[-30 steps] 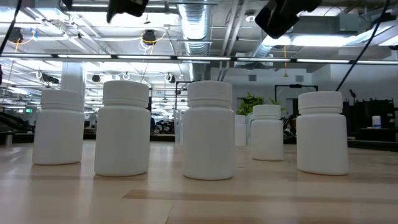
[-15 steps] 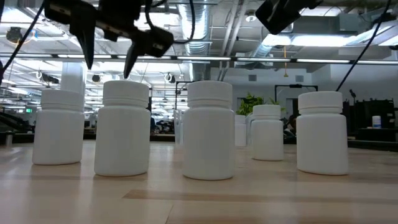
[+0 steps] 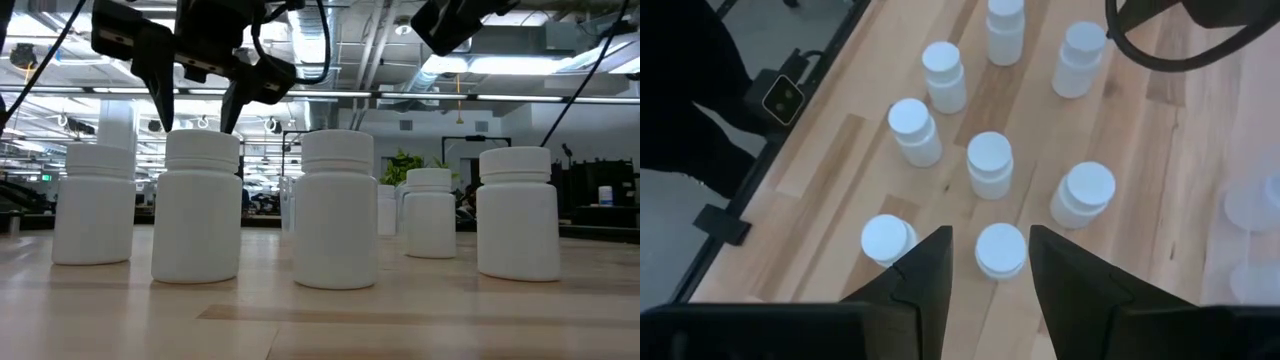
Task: Pick and place pill bottles into a basket
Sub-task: Put the white medicine bottle into the transparent bin
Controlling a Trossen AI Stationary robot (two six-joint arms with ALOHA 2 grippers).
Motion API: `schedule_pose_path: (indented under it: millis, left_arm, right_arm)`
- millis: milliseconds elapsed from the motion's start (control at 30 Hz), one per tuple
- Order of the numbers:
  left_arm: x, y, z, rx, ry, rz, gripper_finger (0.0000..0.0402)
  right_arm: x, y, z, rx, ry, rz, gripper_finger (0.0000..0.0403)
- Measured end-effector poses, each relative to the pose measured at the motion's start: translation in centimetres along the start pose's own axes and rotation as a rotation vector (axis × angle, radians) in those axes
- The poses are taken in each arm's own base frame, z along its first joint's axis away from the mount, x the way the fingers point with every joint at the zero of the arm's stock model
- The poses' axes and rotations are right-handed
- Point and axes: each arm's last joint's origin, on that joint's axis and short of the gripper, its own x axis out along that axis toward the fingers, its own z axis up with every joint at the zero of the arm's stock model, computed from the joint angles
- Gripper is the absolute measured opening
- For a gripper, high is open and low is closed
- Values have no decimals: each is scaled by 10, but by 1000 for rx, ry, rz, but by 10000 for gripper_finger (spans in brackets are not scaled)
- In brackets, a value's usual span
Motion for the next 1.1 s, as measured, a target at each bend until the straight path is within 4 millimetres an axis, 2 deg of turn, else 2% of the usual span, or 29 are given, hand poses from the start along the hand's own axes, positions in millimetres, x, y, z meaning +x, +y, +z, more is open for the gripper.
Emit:
schedule_pose_path:
  millis: [733, 900, 1100]
  left_arm:
    - [12, 1, 4, 25, 27, -12, 226]
    - [23, -1, 0, 21, 8, -24, 226]
    - [26, -1, -2, 6, 6, -27, 226]
  right_arm:
    - [0, 0, -2, 5, 18, 3, 127]
    - [0, 0, -2, 5, 19, 3, 127]
    - [0, 0, -2, 5, 19, 2, 127]
